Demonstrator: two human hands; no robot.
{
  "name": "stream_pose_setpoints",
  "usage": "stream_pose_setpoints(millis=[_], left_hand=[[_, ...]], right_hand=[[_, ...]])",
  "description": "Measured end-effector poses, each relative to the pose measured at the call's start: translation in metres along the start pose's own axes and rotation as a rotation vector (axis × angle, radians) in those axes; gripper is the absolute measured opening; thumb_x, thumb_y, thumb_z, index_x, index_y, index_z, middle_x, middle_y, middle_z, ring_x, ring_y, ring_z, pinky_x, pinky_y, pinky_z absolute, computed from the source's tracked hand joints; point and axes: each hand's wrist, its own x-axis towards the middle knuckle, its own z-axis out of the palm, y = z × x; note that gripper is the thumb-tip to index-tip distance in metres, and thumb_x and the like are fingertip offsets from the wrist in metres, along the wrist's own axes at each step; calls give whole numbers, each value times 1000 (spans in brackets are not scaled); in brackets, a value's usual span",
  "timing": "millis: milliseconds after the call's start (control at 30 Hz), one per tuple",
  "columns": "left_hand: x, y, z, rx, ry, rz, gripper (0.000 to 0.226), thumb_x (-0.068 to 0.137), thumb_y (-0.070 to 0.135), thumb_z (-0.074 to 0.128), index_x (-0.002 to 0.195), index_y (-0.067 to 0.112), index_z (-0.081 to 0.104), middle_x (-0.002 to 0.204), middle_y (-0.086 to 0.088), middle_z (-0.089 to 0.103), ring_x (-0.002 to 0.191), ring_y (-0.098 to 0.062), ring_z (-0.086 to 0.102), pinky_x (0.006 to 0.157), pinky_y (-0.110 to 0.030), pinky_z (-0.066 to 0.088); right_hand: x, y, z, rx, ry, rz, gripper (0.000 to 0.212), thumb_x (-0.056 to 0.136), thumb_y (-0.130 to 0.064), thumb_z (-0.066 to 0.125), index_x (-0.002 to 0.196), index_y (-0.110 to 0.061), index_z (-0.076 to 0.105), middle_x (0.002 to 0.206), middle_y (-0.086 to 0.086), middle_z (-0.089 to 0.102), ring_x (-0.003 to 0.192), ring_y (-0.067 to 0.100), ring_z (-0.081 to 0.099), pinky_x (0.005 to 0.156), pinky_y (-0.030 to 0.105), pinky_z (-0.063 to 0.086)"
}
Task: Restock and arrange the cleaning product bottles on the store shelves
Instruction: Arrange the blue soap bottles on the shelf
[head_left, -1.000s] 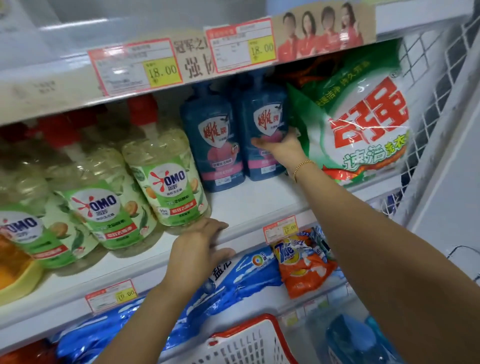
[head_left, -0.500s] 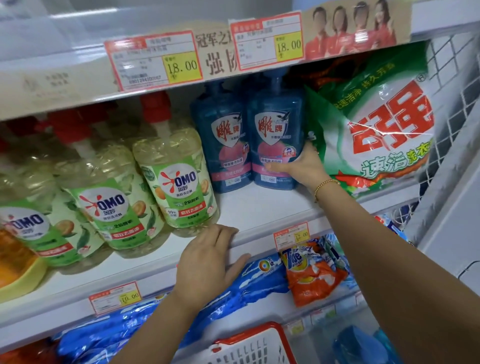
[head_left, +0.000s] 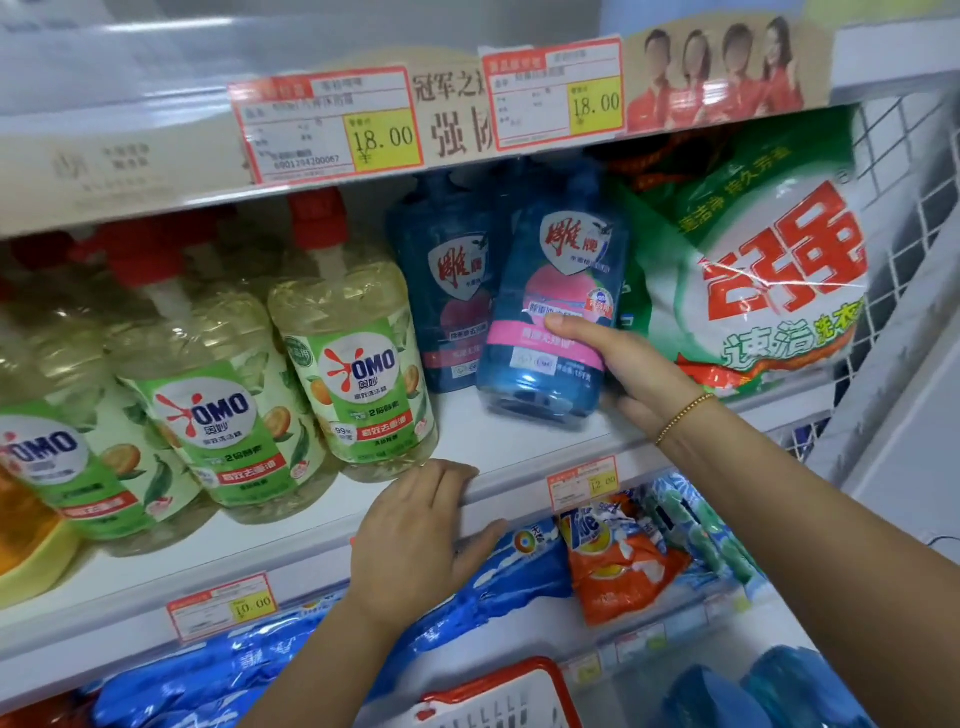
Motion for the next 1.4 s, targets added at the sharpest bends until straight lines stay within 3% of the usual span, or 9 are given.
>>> stream_pose_setpoints(millis=[267, 400, 500, 700, 800, 900, 1100, 1267, 1400], left_hand=[[10, 15, -23, -202, -110, -227, 55, 86, 64, 38, 104, 22, 69, 100, 10, 67, 85, -13, 65, 68, -25, 48], [40, 66, -82, -1340, -154, -747, 69, 75, 70, 57, 123, 21, 64, 118, 6, 69, 107, -10, 65, 99, -40, 48], [56, 103, -121, -1732, -265, -721, 55, 77, 40, 63, 123, 11, 60, 112, -8, 71, 98, -22, 70, 80, -39, 58], [49, 119, -150, -1630, -223, -796, 64, 61, 17, 86, 119, 10, 58, 104, -10, 73, 86, -25, 72, 71, -36, 60], [25, 129, -151, -1573, -237, -836, 82, 47, 20, 91, 121, 13, 55, 107, -8, 72, 92, -28, 71, 81, -45, 58], [-3, 144, -148, -1486, -221, -846, 73, 50, 12, 90, 114, 15, 56, 105, -6, 73, 89, -22, 72, 72, -36, 59], [-32, 166, -163, -1307, -110, -591, 85, 45, 26, 91, 118, 33, 50, 110, 18, 67, 100, -3, 66, 77, -22, 55], [-18, 165, -196, -1086, -12, -347, 91, 55, 19, 93, 123, 46, 40, 120, 32, 56, 112, 9, 55, 87, -12, 48], [-9, 162, -216, -1107, 139, -358, 88, 48, 37, 89, 123, 42, 44, 120, 24, 59, 112, 2, 58, 88, -17, 51]], right_hand=[[-74, -22, -14, 28, -177, 131, 28, 69, -28, 72, 95, -17, 70, 95, 7, 74, 82, 20, 71, 80, 38, 58], [-131, -24, -26, 21, -316, 130, 20, 58, -30, 82, 74, -18, 78, 85, 6, 75, 74, 18, 72, 65, 31, 59], [-159, -24, -30, -56, -390, 79, 61, 43, -36, 94, 97, -15, 75, 104, 13, 72, 90, 25, 71, 73, 33, 58], [-194, -27, -32, -179, -432, -16, 69, 48, -40, 92, 108, -16, 68, 108, 12, 71, 96, 24, 69, 78, 29, 55], [-212, -10, -39, -230, -435, -5, 78, 51, -39, 91, 118, -12, 61, 111, 8, 70, 103, 23, 67, 83, 29, 53], [-233, 13, -49, -290, -420, 33, 85, 53, -37, 91, 125, -11, 56, 117, 10, 68, 110, 26, 63, 92, 33, 50], [-257, 10, -54, -478, -414, -32, 55, 66, 7, 80, 112, -11, 57, 96, -5, 74, 91, 10, 69, 75, 23, 52], [-262, -28, -39, -548, -433, -152, 55, 67, 19, 72, 68, -36, 74, 71, -19, 70, 72, -6, 65, 66, 11, 47], [-260, -44, -29, -446, -423, -250, 54, 60, 8, 77, 100, -28, 65, 91, -13, 73, 90, 3, 67, 76, 18, 51]])
